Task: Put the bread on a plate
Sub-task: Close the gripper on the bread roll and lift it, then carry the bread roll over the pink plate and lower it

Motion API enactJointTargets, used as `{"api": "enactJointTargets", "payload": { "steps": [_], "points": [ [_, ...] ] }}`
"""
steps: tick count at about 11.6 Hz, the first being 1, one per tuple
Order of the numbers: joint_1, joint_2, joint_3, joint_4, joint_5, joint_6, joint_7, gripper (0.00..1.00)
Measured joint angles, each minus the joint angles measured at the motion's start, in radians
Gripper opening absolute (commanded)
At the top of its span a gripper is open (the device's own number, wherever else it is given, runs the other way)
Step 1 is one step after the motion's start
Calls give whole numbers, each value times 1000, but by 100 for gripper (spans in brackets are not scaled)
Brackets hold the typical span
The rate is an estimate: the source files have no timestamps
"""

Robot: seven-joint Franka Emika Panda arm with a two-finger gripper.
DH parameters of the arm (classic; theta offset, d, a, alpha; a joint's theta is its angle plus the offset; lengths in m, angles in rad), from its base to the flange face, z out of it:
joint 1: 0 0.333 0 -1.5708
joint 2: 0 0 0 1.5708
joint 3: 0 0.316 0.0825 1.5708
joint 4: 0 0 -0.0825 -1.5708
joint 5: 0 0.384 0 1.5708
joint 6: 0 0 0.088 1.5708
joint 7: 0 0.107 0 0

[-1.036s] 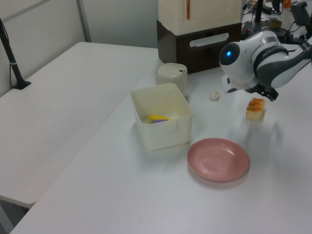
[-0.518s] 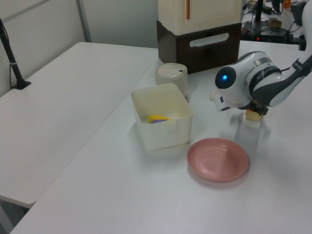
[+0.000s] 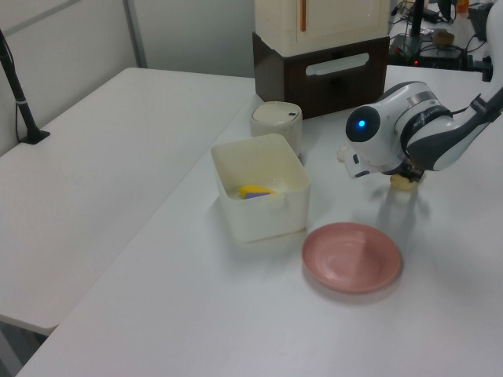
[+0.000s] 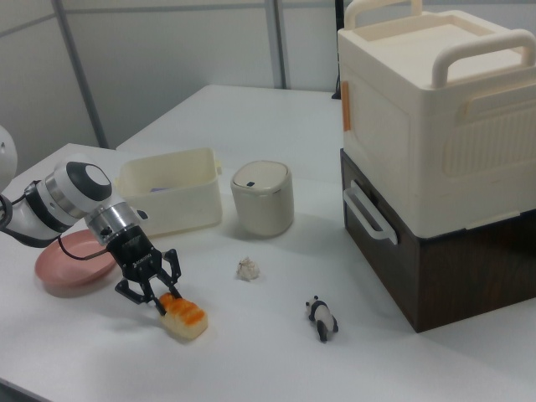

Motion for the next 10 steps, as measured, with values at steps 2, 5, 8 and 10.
{"api": "enactJointTargets", "payload": {
  "steps": [2, 5, 8, 10],
  "points": [
    [0, 0, 0, 0, -4, 0, -16, 29],
    [0, -2, 0, 11, -4, 0, -18, 29],
    [2, -39, 9, 122, 93, -53, -17, 27],
    [3, -85, 18, 210, 183, -119, -21, 27]
  ]
}}
